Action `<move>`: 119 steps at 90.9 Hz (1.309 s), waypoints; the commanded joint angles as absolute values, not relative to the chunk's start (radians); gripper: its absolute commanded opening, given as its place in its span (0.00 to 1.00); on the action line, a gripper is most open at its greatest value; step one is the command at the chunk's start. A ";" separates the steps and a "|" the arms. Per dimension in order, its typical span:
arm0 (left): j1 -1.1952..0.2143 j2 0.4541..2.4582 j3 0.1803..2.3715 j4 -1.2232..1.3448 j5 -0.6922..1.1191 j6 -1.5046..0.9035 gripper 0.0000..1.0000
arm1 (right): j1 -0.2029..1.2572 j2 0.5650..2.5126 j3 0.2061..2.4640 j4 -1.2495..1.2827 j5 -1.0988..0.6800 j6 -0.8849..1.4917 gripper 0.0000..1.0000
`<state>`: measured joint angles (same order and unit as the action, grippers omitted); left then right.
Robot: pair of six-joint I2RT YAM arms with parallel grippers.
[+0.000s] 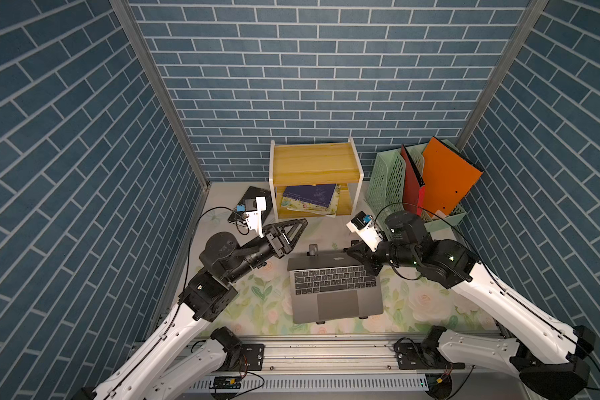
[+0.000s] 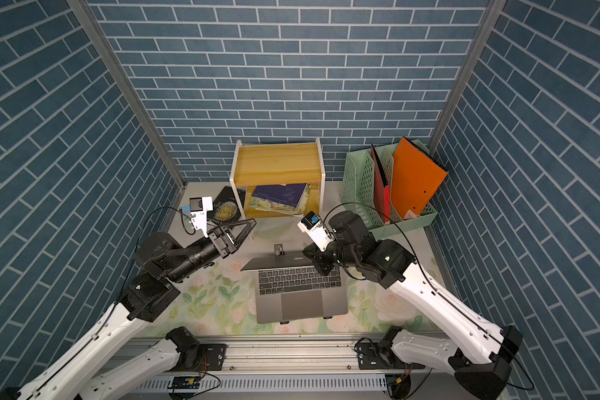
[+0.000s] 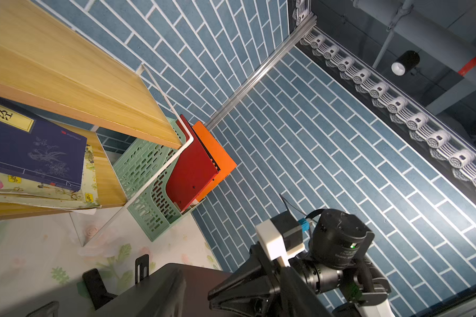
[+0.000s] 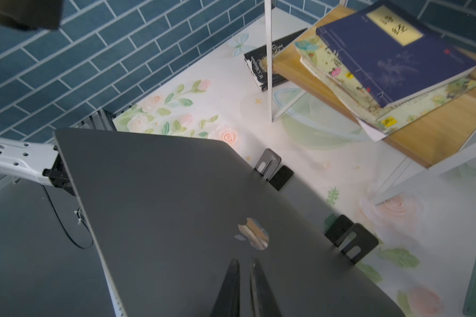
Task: Close the laptop lid and set it aside
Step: Close the lid of the laptop.
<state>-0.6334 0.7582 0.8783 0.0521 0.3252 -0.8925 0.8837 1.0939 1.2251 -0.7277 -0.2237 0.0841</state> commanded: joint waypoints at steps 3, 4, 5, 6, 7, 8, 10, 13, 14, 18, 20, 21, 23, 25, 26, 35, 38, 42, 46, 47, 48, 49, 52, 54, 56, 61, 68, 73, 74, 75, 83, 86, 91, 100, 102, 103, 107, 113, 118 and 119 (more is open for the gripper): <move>-0.636 0.739 0.835 -0.004 0.286 -0.951 0.60 | 0.897 1.057 1.141 -0.820 -0.258 0.143 0.11; -0.636 0.738 0.831 -0.004 0.288 -0.954 0.60 | 0.898 1.052 1.136 -0.819 -0.262 0.146 0.11; -0.636 0.739 0.827 -0.003 0.290 -0.958 0.60 | 0.898 1.047 1.131 -0.819 -0.264 0.149 0.11; -0.636 0.739 0.823 -0.003 0.293 -0.961 0.60 | 0.899 1.044 1.126 -0.818 -0.266 0.151 0.11; -0.636 0.739 0.819 -0.002 0.296 -0.964 0.60 | 0.900 1.040 1.121 -0.817 -0.268 0.155 0.11; -0.636 0.739 0.814 -0.001 0.299 -0.966 0.60 | 0.900 1.036 1.117 -0.817 -0.270 0.158 0.11; -0.637 0.742 0.804 0.000 0.306 -0.972 0.59 | 0.901 1.030 1.105 -0.814 -0.274 0.164 0.11; -0.637 0.745 0.791 0.003 0.316 -0.976 0.58 | 0.904 1.021 1.092 -0.809 -0.280 0.172 0.11; -0.638 0.747 0.788 0.004 0.320 -0.977 0.58 | 0.904 1.018 1.087 -0.808 -0.282 0.175 0.11; -0.639 0.751 0.772 0.011 0.331 -0.982 0.58 | 0.906 1.007 1.068 -0.802 -0.288 0.186 0.11; -0.640 0.751 0.763 0.018 0.337 -0.985 0.58 | 0.907 1.003 1.059 -0.798 -0.292 0.191 0.12; -0.641 0.752 0.759 0.020 0.339 -0.987 0.58 | 0.909 1.001 1.053 -0.796 -0.295 0.194 0.12; -0.643 0.752 0.752 0.028 0.343 -0.987 0.58 | 0.910 0.996 1.043 -0.792 -0.298 0.198 0.12; -0.648 0.754 0.746 0.032 0.345 -0.985 0.57 | 0.911 0.994 1.034 -0.787 -0.302 0.203 0.12; -0.650 0.755 0.743 0.034 0.345 -0.984 0.57 | 0.912 0.992 1.029 -0.784 -0.304 0.205 0.12; -0.678 0.768 0.727 0.040 0.354 -0.972 0.56 | 0.916 0.975 0.985 -0.758 -0.322 0.224 0.13; -0.690 0.773 0.722 0.045 0.353 -0.969 0.56 | 0.915 0.968 0.972 -0.748 -0.328 0.230 0.13; -0.708 0.781 0.714 0.053 0.350 -0.968 0.55 | 0.915 0.959 0.954 -0.736 -0.335 0.237 0.13; -0.731 0.789 0.705 0.060 0.345 -0.965 0.55 | 0.917 0.953 0.935 -0.724 -0.344 0.243 0.14; -0.737 0.791 0.703 0.061 0.343 -0.964 0.55 | 0.916 0.951 0.932 -0.721 -0.345 0.245 0.14; -0.743 0.793 0.700 0.062 0.340 -0.963 0.54 | 0.917 0.949 0.929 -0.716 -0.348 0.247 0.14; -0.750 0.795 0.697 0.063 0.337 -0.962 0.54 | 0.917 0.947 0.925 -0.713 -0.350 0.248 0.14; -0.768 0.802 0.689 0.065 0.328 -0.957 0.54 | 0.918 0.944 0.915 -0.703 -0.355 0.253 0.15; -0.780 0.806 0.685 0.066 0.323 -0.954 0.54 | 0.918 0.940 0.908 -0.697 -0.357 0.256 0.15; -0.791 0.812 0.680 0.064 0.318 -0.953 0.54 | 0.918 0.938 0.902 -0.691 -0.361 0.259 0.15; -0.815 0.824 0.663 0.068 0.306 -0.952 0.54 | 0.918 0.934 0.885 -0.674 -0.368 0.265 0.15; -0.841 0.841 0.637 0.076 0.291 -0.953 0.54 | 0.917 0.929 0.861 -0.651 -0.379 0.274 0.15; -0.855 0.855 0.617 0.088 0.283 -0.957 0.54 | 0.917 0.923 0.844 -0.635 -0.383 0.281 0.15; -0.858 0.856 0.614 0.089 0.282 -0.958 0.54 | 0.917 0.922 0.840 -0.632 -0.383 0.282 0.15; -0.859 0.860 0.610 0.091 0.281 -0.957 0.54 | 0.918 0.921 0.836 -0.628 -0.383 0.284 0.15; -0.870 0.882 0.587 0.095 0.280 -0.958 0.54 | 0.917 0.910 0.810 -0.602 -0.388 0.296 0.15; -0.873 0.888 0.579 0.101 0.280 -0.957 0.54 | 0.918 0.907 0.801 -0.595 -0.390 0.299 0.15; -0.878 0.899 0.566 0.106 0.278 -0.957 0.54 | 0.917 0.901 0.789 -0.583 -0.392 0.302 0.16; -0.883 0.920 0.542 0.119 0.281 -0.957 0.54 | 0.917 0.894 0.767 -0.556 -0.399 0.313 0.16; -0.885 0.925 0.537 0.123 0.283 -0.958 0.54 | 0.917 0.893 0.762 -0.551 -0.401 0.315 0.16; -0.885 0.928 0.533 0.125 0.283 -0.957 0.54 | 0.917 0.891 0.759 -0.547 -0.401 0.316 0.16; -0.885 0.934 0.521 0.132 0.284 -0.957 0.54 | 0.916 0.890 0.750 -0.535 -0.402 0.320 0.16; -0.885 0.943 0.514 0.137 0.281 -0.955 0.54 | 0.916 0.890 0.737 -0.518 -0.406 0.324 0.17; -0.885 0.949 0.497 0.138 0.276 -0.953 0.54 | 0.916 0.890 0.729 -0.504 -0.409 0.327 0.18; -0.885 0.950 0.493 0.139 0.274 -0.953 0.54 | 0.915 0.890 0.728 -0.501 -0.409 0.327 0.18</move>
<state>-0.8772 0.9360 0.5316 0.1307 0.2882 -0.9714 0.9058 0.8940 0.7570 -0.5068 -0.3862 0.2924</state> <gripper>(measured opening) 0.538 0.171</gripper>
